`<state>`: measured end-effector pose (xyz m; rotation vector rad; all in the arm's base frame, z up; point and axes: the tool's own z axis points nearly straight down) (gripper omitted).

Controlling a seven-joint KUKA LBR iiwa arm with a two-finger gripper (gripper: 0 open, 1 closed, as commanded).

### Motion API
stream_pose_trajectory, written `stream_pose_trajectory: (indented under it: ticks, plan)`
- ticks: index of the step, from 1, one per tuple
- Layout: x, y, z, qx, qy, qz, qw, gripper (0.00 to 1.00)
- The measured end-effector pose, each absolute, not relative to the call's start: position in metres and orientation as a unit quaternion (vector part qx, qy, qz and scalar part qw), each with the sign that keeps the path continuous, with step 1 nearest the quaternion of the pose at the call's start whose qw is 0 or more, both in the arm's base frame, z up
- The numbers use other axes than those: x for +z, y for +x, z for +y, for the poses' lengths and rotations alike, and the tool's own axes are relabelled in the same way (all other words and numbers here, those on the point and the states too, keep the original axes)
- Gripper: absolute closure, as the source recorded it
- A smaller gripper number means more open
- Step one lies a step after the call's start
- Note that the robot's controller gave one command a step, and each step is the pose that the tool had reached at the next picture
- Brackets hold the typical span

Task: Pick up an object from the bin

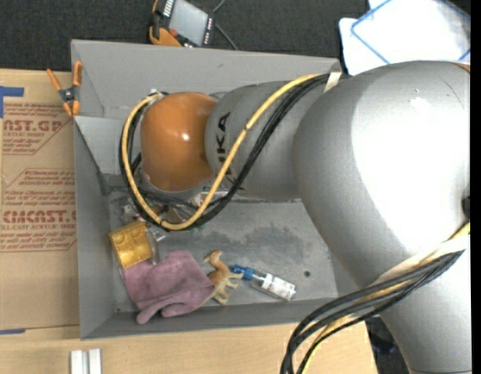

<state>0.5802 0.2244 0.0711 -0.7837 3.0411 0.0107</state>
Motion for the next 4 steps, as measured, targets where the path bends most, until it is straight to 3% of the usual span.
stream_pose_trajectory:
  ticks: [4]
  plan:
    - [0.140,0.581,0.225,0.004,-0.249,0.968,0.003,1.00]
